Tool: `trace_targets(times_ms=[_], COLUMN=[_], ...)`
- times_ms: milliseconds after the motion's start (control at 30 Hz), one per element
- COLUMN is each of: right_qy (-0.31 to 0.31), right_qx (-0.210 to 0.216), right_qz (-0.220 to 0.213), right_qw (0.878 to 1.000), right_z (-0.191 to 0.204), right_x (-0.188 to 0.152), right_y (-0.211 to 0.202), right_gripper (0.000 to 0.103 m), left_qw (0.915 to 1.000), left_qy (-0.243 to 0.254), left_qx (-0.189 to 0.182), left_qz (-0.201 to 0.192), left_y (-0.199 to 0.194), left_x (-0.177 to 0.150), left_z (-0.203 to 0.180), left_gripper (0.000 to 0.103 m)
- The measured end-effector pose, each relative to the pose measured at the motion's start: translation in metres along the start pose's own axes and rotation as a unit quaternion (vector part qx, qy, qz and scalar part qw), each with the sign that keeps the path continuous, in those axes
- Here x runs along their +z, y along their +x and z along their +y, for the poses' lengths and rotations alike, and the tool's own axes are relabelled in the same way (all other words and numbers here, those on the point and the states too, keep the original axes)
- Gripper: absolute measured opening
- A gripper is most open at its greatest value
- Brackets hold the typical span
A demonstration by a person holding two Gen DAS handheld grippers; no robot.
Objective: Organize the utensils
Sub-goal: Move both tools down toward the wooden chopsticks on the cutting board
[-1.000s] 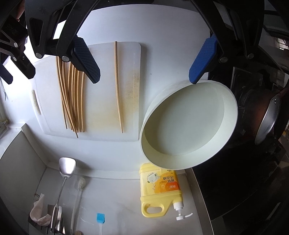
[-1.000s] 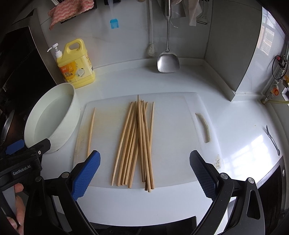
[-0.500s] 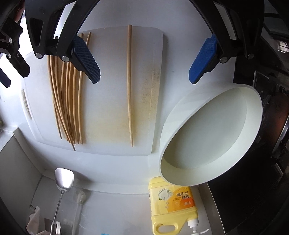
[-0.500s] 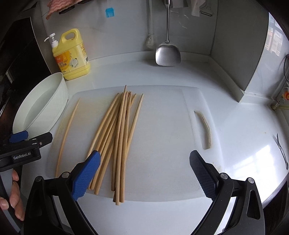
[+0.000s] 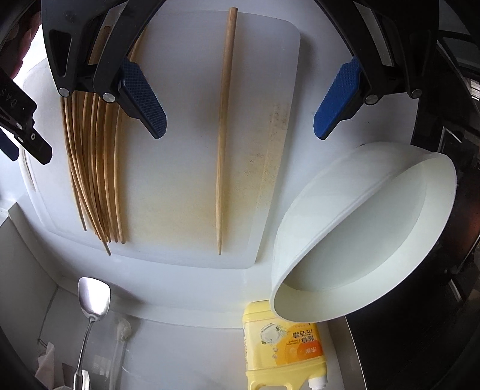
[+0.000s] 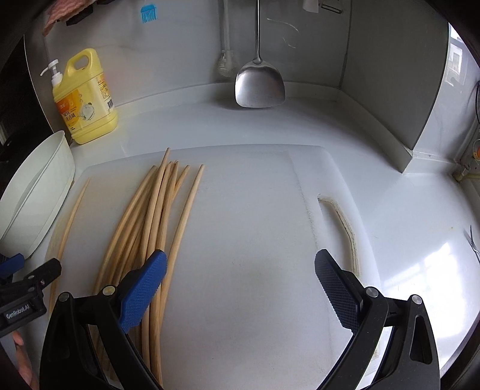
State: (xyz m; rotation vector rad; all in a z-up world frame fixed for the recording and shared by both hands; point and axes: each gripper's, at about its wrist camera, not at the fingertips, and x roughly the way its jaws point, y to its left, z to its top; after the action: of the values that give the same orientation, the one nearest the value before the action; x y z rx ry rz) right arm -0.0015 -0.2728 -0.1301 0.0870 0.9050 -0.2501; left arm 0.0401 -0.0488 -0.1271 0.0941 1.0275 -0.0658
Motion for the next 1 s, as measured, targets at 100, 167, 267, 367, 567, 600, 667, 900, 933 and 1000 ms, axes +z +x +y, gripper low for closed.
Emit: trace_targets(times_ms=[100, 167, 267, 367, 567, 600, 667, 900, 933, 1000], right_qy=[-0.004, -0.002, 0.005, 0.006, 0.004, 0.003, 0.002, -0.007, -0.011, -0.016], right_qx=[-0.007, -0.008, -0.005, -0.003, -0.007, -0.007, -0.007, -0.003, -0.004, -0.008], right_qz=[0.004, 0.009, 0.012, 0.010, 0.014, 0.015, 0.017, 0.026, 0.028, 0.023], right_qw=[1.000, 1.000, 1.000, 1.000, 1.000, 1.000, 1.000, 1.000, 1.000, 1.000], right_z=[0.003, 0.004, 0.004, 0.006, 0.010, 0.011, 0.012, 0.019, 0.021, 0.024], right_x=[-0.001, -0.001, -0.001, -0.002, -0.005, -0.005, -0.005, -0.005, -0.006, -0.008], right_y=[0.006, 0.009, 0.010, 0.009, 0.012, 0.012, 0.012, 0.016, 0.017, 0.016], right_gripper=[0.094, 0.094, 0.094, 0.094, 0.094, 0.094, 0.094, 0.094, 0.094, 0.094], left_qw=[1.0000, 1.0000, 0.9999, 0.9999, 1.0000, 1.0000, 0.9999, 0.9999, 0.9999, 0.9999], left_qy=[0.001, 0.003, 0.005, 0.007, 0.001, 0.001, 0.004, 0.006, 0.005, 0.004], left_qx=[-0.002, -0.002, 0.000, 0.003, 0.005, 0.007, 0.009, 0.009, 0.009, 0.010], left_qz=[-0.008, -0.006, -0.011, -0.011, -0.005, -0.005, -0.005, -0.006, -0.007, -0.009], left_y=[0.003, 0.006, 0.007, 0.009, 0.016, 0.017, 0.018, 0.022, 0.022, 0.022], left_x=[-0.001, -0.001, -0.002, -0.002, -0.002, -0.002, -0.002, 0.001, 0.002, 0.003], left_z=[0.000, 0.000, 0.000, 0.001, 0.004, 0.004, 0.003, 0.000, 0.000, 0.000], left_gripper=[0.097, 0.097, 0.097, 0.097, 0.097, 0.097, 0.097, 0.097, 0.097, 0.097])
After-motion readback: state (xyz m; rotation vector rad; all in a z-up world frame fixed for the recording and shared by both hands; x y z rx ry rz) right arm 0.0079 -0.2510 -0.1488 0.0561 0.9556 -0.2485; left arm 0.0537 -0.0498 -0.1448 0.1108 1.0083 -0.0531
